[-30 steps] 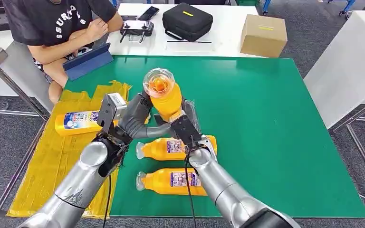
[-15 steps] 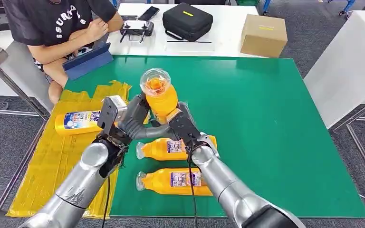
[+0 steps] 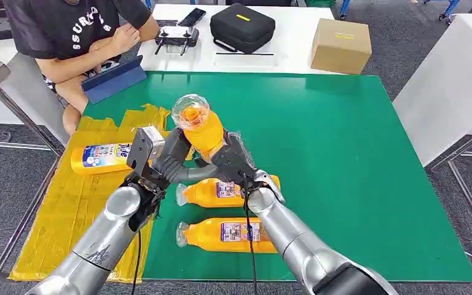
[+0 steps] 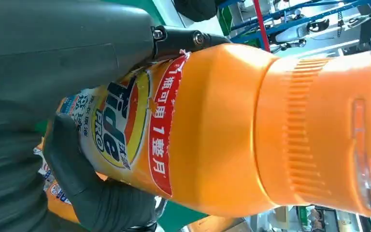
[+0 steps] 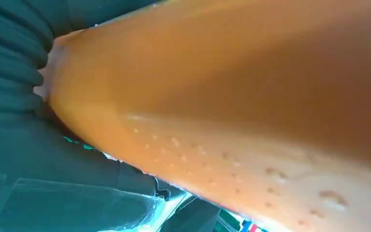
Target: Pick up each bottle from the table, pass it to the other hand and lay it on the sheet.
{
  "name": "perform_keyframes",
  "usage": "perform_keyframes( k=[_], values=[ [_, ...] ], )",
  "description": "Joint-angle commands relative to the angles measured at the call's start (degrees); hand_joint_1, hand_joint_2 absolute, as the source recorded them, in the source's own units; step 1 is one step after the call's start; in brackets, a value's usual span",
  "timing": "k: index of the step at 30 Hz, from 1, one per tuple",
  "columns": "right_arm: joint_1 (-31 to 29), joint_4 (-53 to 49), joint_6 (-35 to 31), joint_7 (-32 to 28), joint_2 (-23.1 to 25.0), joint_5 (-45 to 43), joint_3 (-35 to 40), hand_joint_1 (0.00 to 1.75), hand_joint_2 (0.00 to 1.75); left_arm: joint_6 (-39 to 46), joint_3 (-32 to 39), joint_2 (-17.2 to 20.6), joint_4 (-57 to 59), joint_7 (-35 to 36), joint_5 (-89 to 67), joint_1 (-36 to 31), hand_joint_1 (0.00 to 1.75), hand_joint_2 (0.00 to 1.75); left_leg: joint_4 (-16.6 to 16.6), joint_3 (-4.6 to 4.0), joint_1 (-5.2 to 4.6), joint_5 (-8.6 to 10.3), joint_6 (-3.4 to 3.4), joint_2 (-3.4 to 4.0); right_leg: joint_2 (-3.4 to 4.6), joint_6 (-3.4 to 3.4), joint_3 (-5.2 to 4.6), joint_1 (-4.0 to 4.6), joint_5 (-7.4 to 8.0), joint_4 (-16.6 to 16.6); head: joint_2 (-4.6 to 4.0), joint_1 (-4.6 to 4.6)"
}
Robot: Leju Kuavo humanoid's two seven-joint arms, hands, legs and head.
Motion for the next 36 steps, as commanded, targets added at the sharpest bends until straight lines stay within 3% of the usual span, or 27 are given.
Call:
perform_keyframes(
  k=[1, 10, 20, 27, 31, 33, 36],
  values=[
    [-2.6, 2.9, -1.8, 1.5, 2.6, 4.4, 11.6, 1.75, 1.75, -0.9, -4.3, -4.8, 4.2, 0.8, 0.0, -2.6, 0.00, 1.75, 0.1, 0.23, 0.10, -0.21, -0.29, -0.01, -0.03, -0.18, 0.27, 0.09, -0.20, 0.1, 0.00, 0.00],
    [-2.9, -0.8, -2.9, 4.4, 2.6, -0.9, 16.0, 1.75, 1.75, 0.3, -2.9, -4.1, 2.1, 0.8, -1.2, -0.8, 0.00, 1.75, 0.2, 0.18, 0.10, -0.22, -0.28, 0.05, 0.02, -0.17, 0.20, 0.09, -0.19, 0.1, 0.00, 0.00],
    [-1.4, -4.9, -2.2, 0.2, 2.6, -11.4, 15.9, 1.75, 1.75, 1.3, -2.9, -3.9, 3.3, -0.1, -2.4, 0.1, 0.00, 1.75, 0.0, 0.09, 0.04, -0.09, -0.17, 0.06, 0.05, -0.10, 0.10, 0.03, -0.07, 0.0, 0.00, 0.02],
    [-1.5, -6.7, -2.3, -0.3, 2.6, -12.8, 16.9, 1.75, 1.75, 1.6, -2.4, -3.6, 2.5, -0.1, -2.4, 0.4, 0.00, 1.75, 0.1, 0.12, 0.06, -0.14, -0.23, 0.09, 0.08, -0.14, 0.13, 0.04, -0.11, 0.1, 0.00, 0.02],
    [-1.7, -8.0, -6.3, 0.6, 2.6, -10.1, 19.0, 1.75, 1.75, 1.7, -2.6, -3.4, 1.5, 0.2, -2.5, 0.8, 0.00, 1.75, 0.3, 0.62, 0.14, -0.51, -0.62, 0.21, 0.17, -0.40, 0.61, 0.12, -0.45, 0.3, 0.00, 0.02],
    [-1.7, -8.4, -6.8, 0.9, 2.6, -9.2, 19.6, 1.75, 1.75, 1.7, -2.7, -3.6, 1.4, 0.4, -2.6, 0.8, 0.00, 1.75, 0.1, 0.13, 0.04, -0.16, -0.23, 0.14, 0.13, -0.14, 0.13, 0.03, -0.12, 0.1, 0.00, 0.02],
    [-2.1, -8.3, -8.1, 1.8, 2.6, -7.2, 20.9, 1.75, 1.75, 1.8, -2.7, -3.9, 1.4, 0.6, -2.6, 0.9, 0.00, 1.75, 0.1, 0.34, 0.07, -0.31, -0.36, 0.19, 0.16, -0.22, 0.34, 0.05, -0.25, 0.2, 0.00, 0.02]
  ],
)
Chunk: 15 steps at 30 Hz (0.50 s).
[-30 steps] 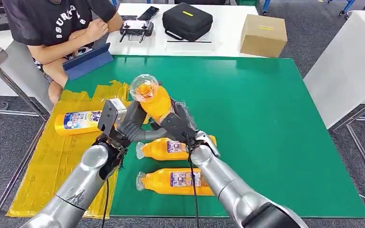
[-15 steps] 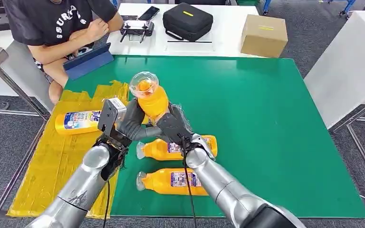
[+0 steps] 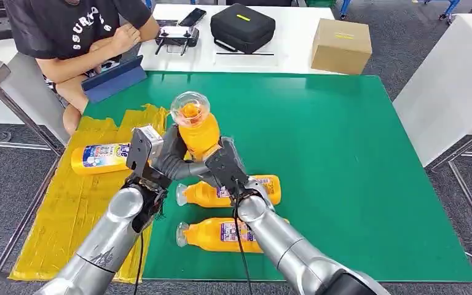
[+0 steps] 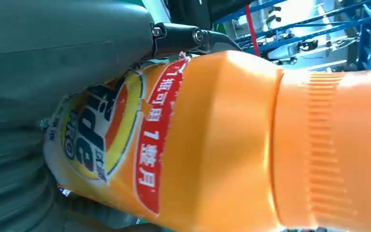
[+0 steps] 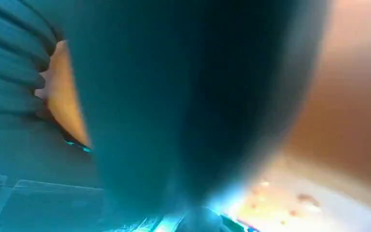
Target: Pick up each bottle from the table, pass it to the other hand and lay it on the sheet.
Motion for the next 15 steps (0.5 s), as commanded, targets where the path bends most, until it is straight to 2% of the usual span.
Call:
perform_keyframes(
  k=[1, 2, 15],
  values=[
    [-4.2, -3.4, -2.0, 0.7, 2.5, 5.9, 11.8, 1.75, 1.75, -1.0, -4.3, -2.2, 2.1, 1.7, -0.4, -0.3, 0.00, 1.75, 0.2, 0.45, 0.09, -0.39, -0.42, 0.24, 0.20, -0.26, 0.40, 0.08, -0.31, 0.2, 0.00, 0.00],
    [-4.3, -3.2, -2.1, 1.1, 2.5, 6.4, 12.4, 1.75, 1.75, -0.9, -4.3, -2.3, 2.1, 1.7, -0.5, -0.3, 0.00, 1.75, 0.1, 0.15, 0.03, -0.17, -0.22, 0.17, 0.15, -0.13, 0.11, 0.02, -0.11, 0.1, 0.00, 0.00],
    [-4.9, -2.0, -1.1, 3.9, 2.5, 8.9, 17.1, 1.75, 1.75, -1.6, -4.3, -2.7, 2.5, 2.1, -0.2, -0.2, 0.00, 1.75, 0.2, 0.23, 0.09, -0.26, -0.29, 0.19, 0.17, -0.18, 0.21, 0.08, -0.18, 0.1, 0.00, 0.02]
  ],
)
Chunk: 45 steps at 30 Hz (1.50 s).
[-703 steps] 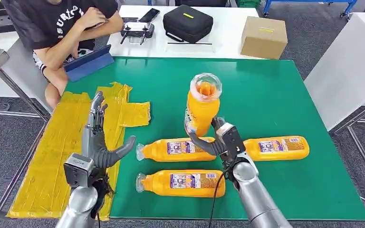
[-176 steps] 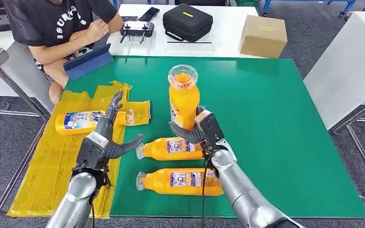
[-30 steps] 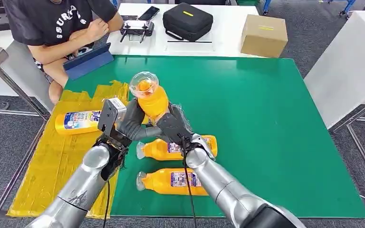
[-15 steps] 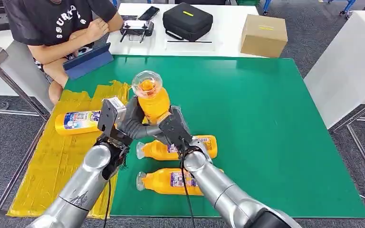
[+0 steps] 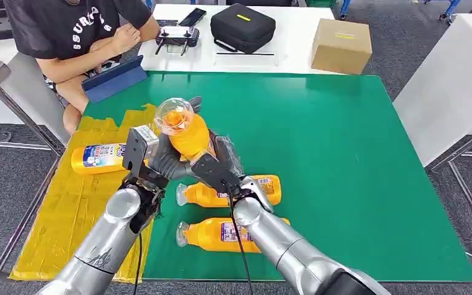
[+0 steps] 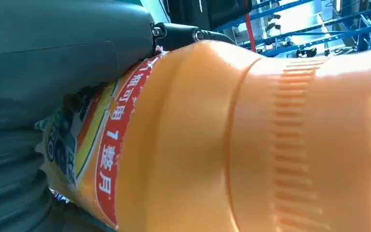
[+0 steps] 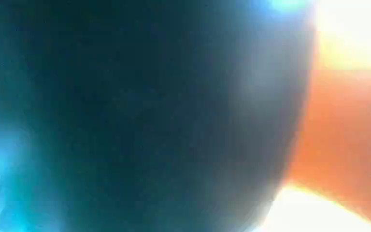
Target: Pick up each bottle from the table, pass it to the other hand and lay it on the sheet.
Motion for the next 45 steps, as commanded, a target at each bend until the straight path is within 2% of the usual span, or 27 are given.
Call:
perform_keyframes(
  k=[1, 3, 27, 33, 34, 36, 37, 38, 41, 42, 45],
  values=[
    [-4.2, -1.2, 2.1, 0.2, 2.6, 3.2, 14.6, 1.75, 1.75, -2.0, -5.2, -2.7, 3.4, 1.8, 0.0, -1.0, 0.33, 1.75, 0.1, 0.11, 0.02, -0.13, -0.19, 0.13, 0.11, -0.12, 0.08, 0.02, -0.10, 0.1, 0.00, -0.02],
    [-3.6, -2.0, 1.5, 0.7, 2.6, 3.3, 15.5, 1.75, 1.75, -1.9, -5.1, -2.7, 2.9, 1.8, 0.0, -0.8, 1.75, 1.75, 0.1, 0.18, 0.07, -0.17, -0.24, 0.09, 0.06, -0.15, 0.17, 0.06, -0.14, 0.1, 0.00, 0.00],
    [-4.3, -1.8, 1.0, 0.7, 2.6, 2.2, 16.0, 1.75, 1.75, -1.6, -4.2, -2.1, 1.4, 1.8, -0.1, -0.6, 1.75, 1.75, 0.1, 0.11, 0.06, -0.14, -0.21, 0.11, 0.08, -0.13, 0.09, 0.05, -0.11, 0.1, 0.00, -0.02],
    [-3.8, -1.9, 0.5, 0.1, 2.6, 2.3, 13.2, 1.75, 1.75, -0.9, -3.4, -1.7, -1.4, 1.2, 0.1, 0.1, 1.75, 1.75, 0.2, 0.24, 0.08, -0.27, -0.31, 0.15, 0.12, -0.19, 0.21, 0.07, -0.22, 0.1, 0.00, -0.02],
    [-3.4, -2.4, 0.4, 0.0, 2.6, 2.8, 12.0, 1.66, 1.75, -0.3, -2.8, -1.4, -2.7, 0.9, 0.0, 0.5, 1.75, 1.75, 0.1, 0.11, 0.06, -0.15, -0.23, 0.09, 0.07, -0.14, 0.10, 0.05, -0.12, 0.1, 0.00, 0.00],
    [-3.3, -2.5, 0.5, 0.0, 2.6, 3.0, 11.6, 1.66, 1.75, -0.5, -2.8, -1.1, -3.4, 1.0, 0.2, 0.5, 1.75, 1.75, 0.1, 0.01, 0.05, -0.07, -0.15, 0.05, 0.03, -0.09, 0.00, 0.04, -0.05, 0.0, 0.00, 0.00],
    [-3.0, -2.8, 0.4, 0.0, 2.6, 3.6, 11.1, 0.16, 1.75, -0.3, -2.4, -0.9, -4.0, 1.0, 0.2, 0.7, 1.75, 1.75, 0.1, 0.14, 0.07, -0.18, -0.26, 0.08, 0.05, -0.17, 0.12, 0.05, -0.16, 0.1, 0.00, 0.00],
    [-2.4, -3.3, 0.1, 0.0, 2.6, 4.7, 9.8, 0.00, 1.75, 0.4, -1.9, -0.8, -5.0, 0.6, -0.2, 1.1, 1.75, 1.75, 0.1, 0.06, 0.06, -0.12, -0.19, 0.08, 0.06, -0.12, 0.04, 0.05, -0.09, 0.1, 0.00, -0.02],
    [-1.4, -4.3, 0.9, 0.2, 2.2, 6.2, 6.8, 0.00, 1.75, 1.4, -0.8, 0.1, -8.8, -0.1, -0.7, 2.4, 1.75, 1.75, 0.1, 0.21, 0.09, -0.22, -0.29, 0.12, 0.09, -0.18, 0.19, 0.07, -0.18, 0.1, 0.00, -0.02],
    [-1.0, -4.3, 1.5, 0.4, 2.2, 6.8, 5.6, 0.00, 0.00, 1.9, -0.3, 0.4, -10.3, -0.4, -1.0, 2.9, 1.75, 1.75, 0.1, 0.11, 0.06, -0.13, -0.22, 0.09, 0.07, -0.14, 0.09, 0.04, -0.11, 0.1, 0.00, -0.02],
    [-1.0, -3.8, 2.2, 0.4, 1.9, 7.9, 4.2, 0.00, 0.00, 2.7, 0.8, 1.0, -12.9, -0.8, -1.2, 3.9, 1.75, 1.75, 0.1, 0.13, 0.07, -0.13, -0.22, 0.07, 0.04, -0.14, 0.11, 0.06, -0.11, 0.0, 0.00, -0.02]
  ],
)
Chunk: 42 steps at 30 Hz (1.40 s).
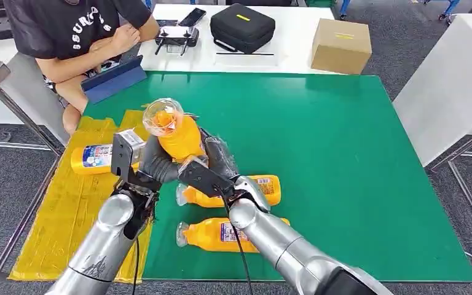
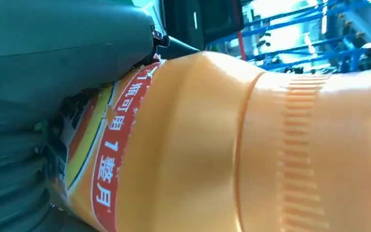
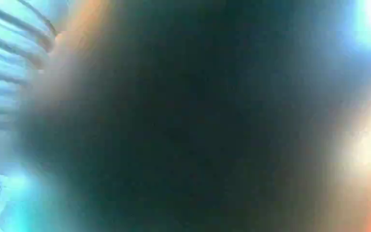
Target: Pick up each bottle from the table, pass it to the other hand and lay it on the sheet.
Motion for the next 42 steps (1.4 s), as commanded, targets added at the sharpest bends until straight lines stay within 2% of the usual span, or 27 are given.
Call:
perform_keyframes(
  k=[1, 8, 22, 28, 33, 35, 38, 40, 41, 42],
  values=[
    [-0.2, -2.5, 2.7, -1.1, 2.4, 3.7, 0.9, 0.00, 0.00, 0.8, -2.0, 1.2, -6.6, -0.4, -0.7, -0.1, 1.75, 1.75, 0.1, 0.16, 0.09, -0.16, -0.25, 0.04, 0.02, -0.16, 0.17, 0.08, -0.14, 0.1, 0.00, 0.02],
    [0.5, -2.7, 4.9, -1.8, 2.9, 5.0, -1.1, 0.00, 0.00, 2.1, 1.5, 1.4, -7.9, -0.6, -0.8, 1.6, 1.75, 1.75, 0.1, 0.17, 0.10, -0.14, -0.25, 0.10, 0.08, -0.17, 0.17, 0.09, -0.10, 0.0, 0.00, 0.02],
    [3.4, -6.7, 3.8, -2.3, 0.6, 5.5, -4.0, 0.00, 0.00, 4.1, 5.0, 1.4, -6.6, -1.0, -2.1, 1.5, 1.75, 1.75, 0.0, 0.25, 0.09, -0.13, -0.26, -0.01, -0.03, -0.17, 0.27, 0.07, -0.13, 0.0, 0.00, 0.02],
    [7.1, -13.0, 2.3, -0.6, -2.4, 6.1, -7.1, 0.00, 0.00, 8.4, 8.7, 1.4, -7.2, -1.4, -5.0, 2.6, 1.75, 1.75, 0.0, 0.30, 0.10, -0.14, -0.29, -0.07, -0.09, -0.18, 0.34, 0.08, -0.15, 0.0, 0.00, 0.02],
    [11.6, -22.7, 2.1, 2.1, -6.1, 9.2, -8.0, 0.00, 0.00, 15.1, 13.3, 1.5, -4.5, -1.4, -10.6, 2.5, 1.75, 1.75, 0.0, 0.24, 0.06, -0.08, -0.23, -0.02, -0.07, -0.14, 0.23, 0.05, -0.09, -0.1, 0.00, -0.04],
    [14.5, -29.1, 2.1, 3.9, -8.0, 11.3, -8.3, 0.00, 0.00, 15.9, 16.0, 1.6, -2.4, -1.6, -11.5, 2.0, 1.75, 1.75, 0.0, 0.24, 0.08, -0.05, -0.21, -0.18, -0.24, -0.12, 0.26, 0.07, -0.12, -0.1, 0.00, 0.00],
    [15.3, -30.9, 2.4, 4.6, -8.3, 11.7, -8.5, 0.00, 0.00, 16.3, 16.9, 1.4, -1.8, -1.8, -12.6, 1.8, 1.75, 1.75, 0.0, 0.15, 0.08, -0.05, -0.16, -0.07, -0.08, -0.10, 0.11, 0.07, -0.06, -0.1, 0.00, 0.02],
    [16.6, -33.3, 1.3, 4.9, -9.4, 13.5, -8.4, 0.00, 0.00, 16.8, 18.3, 1.3, -0.5, -1.5, -12.9, 1.8, 1.75, 1.75, 0.0, 0.37, 0.09, -0.17, -0.30, -0.07, -0.12, -0.18, 0.35, 0.07, -0.20, 0.0, 0.00, 0.00],
    [17.5, -34.7, 0.8, 5.2, -10.0, 14.4, -8.4, 0.00, 0.00, 17.0, 18.7, 1.5, 0.0, -1.5, -13.2, 2.1, 1.75, 1.75, 0.0, 0.19, 0.09, -0.07, -0.20, -0.08, -0.15, -0.13, 0.18, 0.07, -0.10, -0.1, 0.00, 0.02],
    [18.4, -36.3, 0.0, 5.6, -10.8, 15.8, -8.5, 0.00, 1.75, 17.3, 19.2, 1.6, 0.3, -2.0, -14.1, 2.6, 1.75, 1.75, 0.0, 0.38, 0.11, -0.16, -0.30, -0.14, -0.21, -0.19, 0.40, 0.09, -0.21, -0.1, 0.00, 0.00]
  ],
)
